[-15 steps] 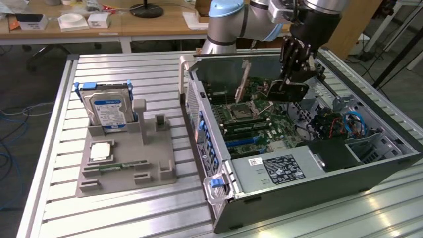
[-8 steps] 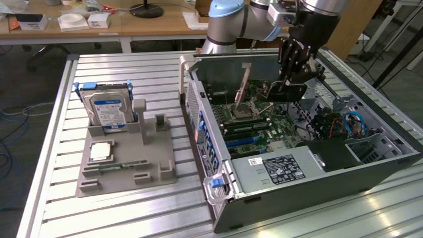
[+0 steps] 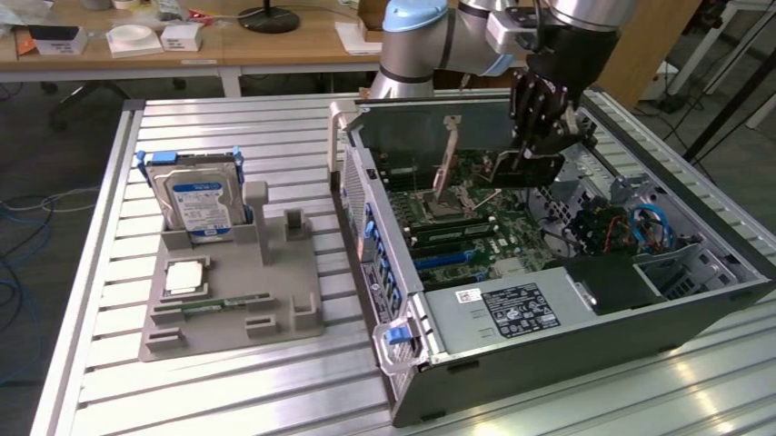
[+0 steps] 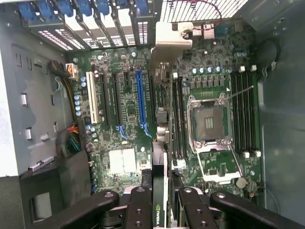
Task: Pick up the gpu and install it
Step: 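Insert the gpu into the slot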
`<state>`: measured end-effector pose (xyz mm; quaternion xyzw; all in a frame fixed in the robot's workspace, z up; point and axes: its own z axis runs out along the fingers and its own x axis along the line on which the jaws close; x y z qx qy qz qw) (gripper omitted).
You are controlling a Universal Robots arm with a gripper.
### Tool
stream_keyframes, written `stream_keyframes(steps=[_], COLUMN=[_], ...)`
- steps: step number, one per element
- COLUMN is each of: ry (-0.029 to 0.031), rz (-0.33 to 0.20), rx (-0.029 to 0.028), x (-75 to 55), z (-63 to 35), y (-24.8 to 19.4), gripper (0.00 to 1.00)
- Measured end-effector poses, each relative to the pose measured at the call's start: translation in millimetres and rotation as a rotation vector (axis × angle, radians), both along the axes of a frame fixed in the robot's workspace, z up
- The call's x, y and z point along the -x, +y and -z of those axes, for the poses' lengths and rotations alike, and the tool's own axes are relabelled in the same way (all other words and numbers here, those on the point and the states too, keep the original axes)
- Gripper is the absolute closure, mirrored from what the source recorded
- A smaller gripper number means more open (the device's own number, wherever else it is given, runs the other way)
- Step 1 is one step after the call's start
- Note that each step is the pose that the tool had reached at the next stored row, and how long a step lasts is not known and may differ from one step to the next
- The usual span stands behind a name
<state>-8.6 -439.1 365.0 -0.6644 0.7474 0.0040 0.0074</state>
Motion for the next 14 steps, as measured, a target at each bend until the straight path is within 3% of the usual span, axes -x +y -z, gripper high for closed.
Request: stream_keyframes(steps=[7, 14], ry=[-0.0028, -0.0026], rz=[-0.023, -0.046], rx=[-0.0001, -0.0003], x=[3.1, 5.0], z=[6.7, 15.9], y=[-0.3, -4.6], gripper=[0.74, 0.74])
